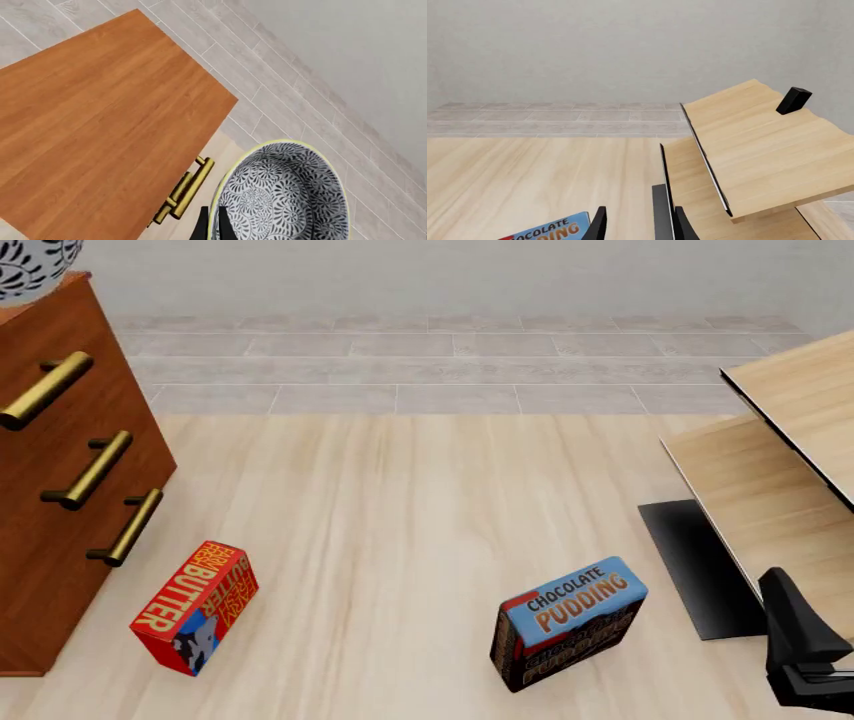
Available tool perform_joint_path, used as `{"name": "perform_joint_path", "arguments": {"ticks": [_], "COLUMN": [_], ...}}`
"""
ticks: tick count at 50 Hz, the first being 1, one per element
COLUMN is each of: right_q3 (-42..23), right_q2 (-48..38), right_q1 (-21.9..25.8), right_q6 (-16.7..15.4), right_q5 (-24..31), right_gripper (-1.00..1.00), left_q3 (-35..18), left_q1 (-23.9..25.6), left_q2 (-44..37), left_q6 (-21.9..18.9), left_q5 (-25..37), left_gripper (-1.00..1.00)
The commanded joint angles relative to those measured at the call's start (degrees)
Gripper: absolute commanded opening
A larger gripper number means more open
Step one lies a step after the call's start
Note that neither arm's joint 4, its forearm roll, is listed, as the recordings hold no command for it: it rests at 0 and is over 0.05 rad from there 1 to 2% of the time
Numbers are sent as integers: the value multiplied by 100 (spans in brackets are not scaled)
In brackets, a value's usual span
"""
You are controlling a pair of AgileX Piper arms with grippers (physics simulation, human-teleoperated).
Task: Close the top drawer of the cabinet and put the bowl on top of it.
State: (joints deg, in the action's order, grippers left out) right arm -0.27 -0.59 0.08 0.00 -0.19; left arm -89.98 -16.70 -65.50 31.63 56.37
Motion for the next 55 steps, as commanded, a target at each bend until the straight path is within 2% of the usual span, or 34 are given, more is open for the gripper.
{"name": "perform_joint_path", "arguments": {"ticks": [1,14,17,28,36,55], "right_q3": [-2,-2,-2,-2,-2,-2], "right_q2": [32,33,32,33,32,33], "right_q1": [1,0,0,0,-1,0], "right_q6": [1,2,1,0,-1,0], "right_q5": [32,32,32,31,32,32], "right_gripper": [100,100,100,100,100,100], "left_q3": [127,-42,-21,-103,-140,-454], "left_q1": [-298,-640,-849,-1042,-1375,-1646], "left_q2": [36,-32,-156,-293,-545,-922], "left_q6": [112,280,260,243,187,167], "left_q5": [-126,-63,-127,-167,-355,-392], "left_gripper": [-100,-100,-100,-100,-100,-100]}}
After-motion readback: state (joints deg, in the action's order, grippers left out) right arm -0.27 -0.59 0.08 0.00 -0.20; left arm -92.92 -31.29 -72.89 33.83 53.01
